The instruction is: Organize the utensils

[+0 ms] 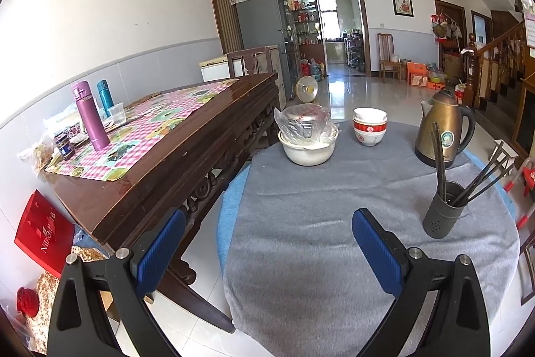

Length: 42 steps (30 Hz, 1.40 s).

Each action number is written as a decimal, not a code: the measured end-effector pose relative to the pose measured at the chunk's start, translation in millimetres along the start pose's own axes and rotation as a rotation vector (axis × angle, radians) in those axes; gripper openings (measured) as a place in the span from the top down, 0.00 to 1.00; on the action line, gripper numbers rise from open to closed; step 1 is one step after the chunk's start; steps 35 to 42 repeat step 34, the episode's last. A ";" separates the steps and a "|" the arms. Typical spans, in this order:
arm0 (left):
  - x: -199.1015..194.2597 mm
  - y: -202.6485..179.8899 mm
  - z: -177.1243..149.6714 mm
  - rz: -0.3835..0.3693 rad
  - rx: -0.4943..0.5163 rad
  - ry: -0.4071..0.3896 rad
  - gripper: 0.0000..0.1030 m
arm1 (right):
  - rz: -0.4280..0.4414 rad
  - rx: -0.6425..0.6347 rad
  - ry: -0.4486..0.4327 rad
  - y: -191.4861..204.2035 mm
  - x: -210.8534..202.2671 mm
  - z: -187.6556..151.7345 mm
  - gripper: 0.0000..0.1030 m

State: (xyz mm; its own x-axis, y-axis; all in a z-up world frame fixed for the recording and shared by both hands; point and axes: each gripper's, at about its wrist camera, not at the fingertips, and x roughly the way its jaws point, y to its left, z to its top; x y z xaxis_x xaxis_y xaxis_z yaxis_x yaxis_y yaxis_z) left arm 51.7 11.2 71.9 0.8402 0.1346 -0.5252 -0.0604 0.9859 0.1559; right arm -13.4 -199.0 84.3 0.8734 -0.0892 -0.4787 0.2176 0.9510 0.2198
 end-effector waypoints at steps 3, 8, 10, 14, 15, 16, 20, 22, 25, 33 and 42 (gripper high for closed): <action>5.8 -3.3 2.8 -0.008 -0.001 0.007 0.03 | -0.001 0.007 0.015 -2.7 11.2 -1.0 0.41; 12.2 -9.4 7.2 -0.012 0.005 0.010 0.03 | -0.005 0.005 0.029 -5.7 26.7 -2.1 0.41; 14.9 -12.9 9.5 -0.017 0.006 0.014 0.03 | -0.005 0.004 0.030 -5.7 30.8 -2.8 0.41; 20.8 -20.9 13.1 -0.017 0.014 0.022 0.03 | -0.002 0.011 0.032 -8.5 38.7 -3.3 0.41; 23.1 -22.0 13.4 -0.017 0.015 0.024 0.03 | -0.002 0.012 0.032 -9.0 40.8 -2.9 0.41; 24.6 -23.7 13.6 -0.015 0.018 0.026 0.03 | -0.002 0.011 0.032 -10.1 43.3 -2.9 0.41; 33.6 -32.6 14.6 -0.012 0.030 0.042 0.03 | -0.004 0.014 0.035 -12.3 48.3 -2.3 0.41; 38.3 -36.4 15.1 -0.011 0.036 0.049 0.03 | -0.006 0.013 0.039 -15.6 53.7 -2.4 0.41; 45.6 -41.3 16.3 -0.010 0.041 0.057 0.03 | -0.017 -0.001 0.038 -18.3 62.3 -3.1 0.41; 117.8 -46.6 -2.0 -0.094 0.004 0.163 0.03 | -0.115 0.023 0.095 -61.7 98.9 -24.3 0.41; 138.9 -44.0 -9.8 -0.125 -0.021 0.194 0.03 | -0.143 0.030 0.109 -71.9 106.5 -28.8 0.41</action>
